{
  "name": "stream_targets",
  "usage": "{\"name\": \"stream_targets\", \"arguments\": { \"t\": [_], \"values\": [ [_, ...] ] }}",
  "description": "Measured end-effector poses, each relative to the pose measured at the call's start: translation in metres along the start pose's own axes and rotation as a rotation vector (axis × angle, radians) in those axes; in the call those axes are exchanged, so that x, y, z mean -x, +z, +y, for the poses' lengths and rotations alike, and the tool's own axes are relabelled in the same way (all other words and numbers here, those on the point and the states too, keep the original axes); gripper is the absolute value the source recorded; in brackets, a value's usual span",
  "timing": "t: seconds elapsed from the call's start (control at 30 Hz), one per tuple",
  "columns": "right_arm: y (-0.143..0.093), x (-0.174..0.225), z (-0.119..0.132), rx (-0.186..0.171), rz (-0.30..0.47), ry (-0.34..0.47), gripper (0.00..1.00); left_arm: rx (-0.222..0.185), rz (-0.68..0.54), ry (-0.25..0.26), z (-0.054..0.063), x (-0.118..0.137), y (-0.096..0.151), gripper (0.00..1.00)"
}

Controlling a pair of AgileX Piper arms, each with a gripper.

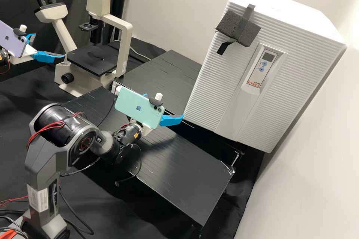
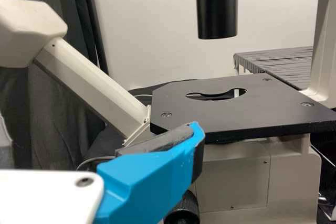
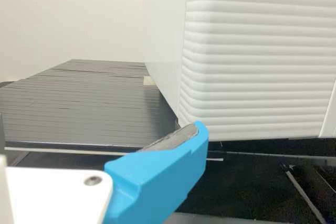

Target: Open the incubator door.

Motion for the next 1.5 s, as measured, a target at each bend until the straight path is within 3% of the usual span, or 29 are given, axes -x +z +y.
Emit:
{"name": "stream_targets", "arguments": {
  "t": [0.4,0.77,0.83,1.03,1.2,1.5],
  "values": [
    [-0.002,0.002,0.003,0.002,0.008,0.009,1.0,0.0,0.0,0.0,0.0,0.0,0.0,1.0],
    [-0.03,0.012,0.068,-0.033,0.083,0.228,1.0,0.0,0.0,0.0,0.0,0.0,0.0,1.0],
    [-0.037,0.008,0.083,-0.055,0.068,0.29,1.0,0.0,0.0,0.0,0.0,0.0,0.0,1.0],
    [-0.055,0.0,0.106,-0.069,-0.017,0.426,1.0,0.0,0.0,0.0,0.0,0.0,0.0,1.0],
    [-0.074,-0.007,0.114,-0.033,-0.037,0.45,1.0,0.0,0.0,0.0,0.0,0.0,0.0,1.0],
    [-0.097,-0.017,0.128,-0.006,-0.041,0.479,1.0,0.0,0.0,0.0,0.0,0.0,0.0,1.0]
  ]
}}
